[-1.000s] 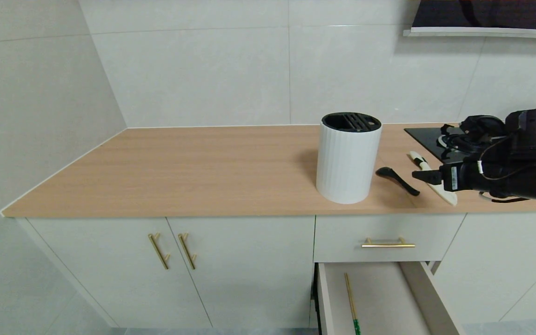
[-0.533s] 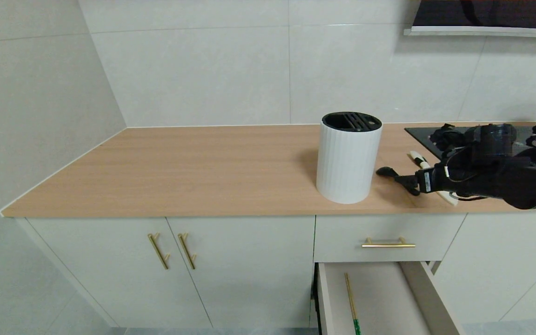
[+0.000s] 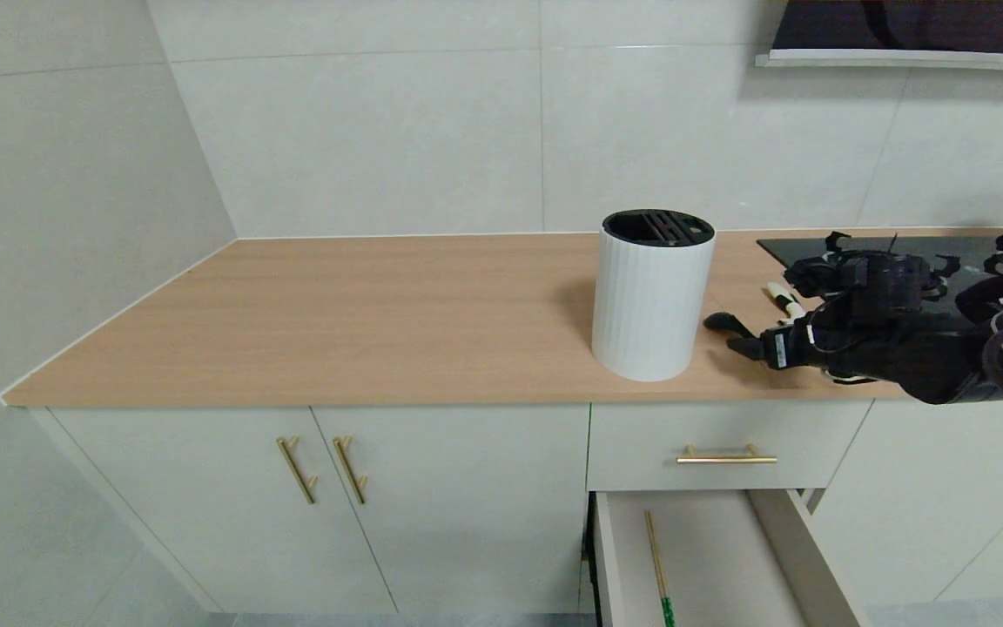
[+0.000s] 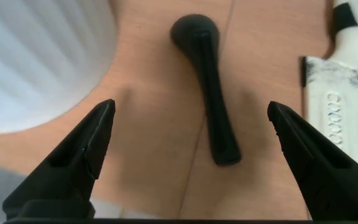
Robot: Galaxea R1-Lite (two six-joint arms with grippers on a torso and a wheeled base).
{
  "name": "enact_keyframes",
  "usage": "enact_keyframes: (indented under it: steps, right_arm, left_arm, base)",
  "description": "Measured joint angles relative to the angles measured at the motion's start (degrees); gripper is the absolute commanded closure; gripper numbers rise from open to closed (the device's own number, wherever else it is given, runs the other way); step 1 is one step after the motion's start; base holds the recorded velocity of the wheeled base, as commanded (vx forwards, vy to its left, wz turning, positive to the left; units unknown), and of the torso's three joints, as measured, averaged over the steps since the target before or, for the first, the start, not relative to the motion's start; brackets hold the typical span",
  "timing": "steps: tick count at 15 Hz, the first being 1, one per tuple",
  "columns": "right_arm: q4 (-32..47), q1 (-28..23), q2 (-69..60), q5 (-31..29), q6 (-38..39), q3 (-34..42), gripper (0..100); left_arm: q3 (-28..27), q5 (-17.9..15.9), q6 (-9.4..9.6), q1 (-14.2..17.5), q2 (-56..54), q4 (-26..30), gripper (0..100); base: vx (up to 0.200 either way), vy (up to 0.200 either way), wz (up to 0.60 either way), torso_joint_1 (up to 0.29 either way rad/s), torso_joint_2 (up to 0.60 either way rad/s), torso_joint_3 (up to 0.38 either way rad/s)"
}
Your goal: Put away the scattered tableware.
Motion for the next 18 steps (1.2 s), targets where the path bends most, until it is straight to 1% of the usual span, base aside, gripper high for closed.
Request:
enact_keyframes:
  steps: [4,16,17,18]
  right_arm:
    - [-0.55,0.05,2.04,-4.38,-0.59,-1.32,0]
    - [-0.76,-0.01,4.83,-5.24,-0.78,-2.72,0]
    - [-0.77,-0.06,4.99,-5.33,-0.78,-2.86,100]
    - [-0.77,-0.06,5.1,-5.35,-0.78,-2.97,100]
  left_arm:
    - [0.0,0.02,-0.02,0.05,0.0,0.02,0]
    - [0.0,0.05,-0.02,0.02,0.0,0.0,0]
    - [0.0,0.05,0.0,0.02,0.0,0.02,0]
    - [0.0,0.02,-0.02,0.02,0.0,0.02,0]
  base:
    - [0.0,0.0,0.0,0.0,0.0,0.0]
    - [0.0,0.0,0.0,0.0,0.0,0.0]
    - [0.0,0.0,0.0,0.0,0.0,0.0]
    - [0.0,0.0,0.0,0.0,0.0,0.0]
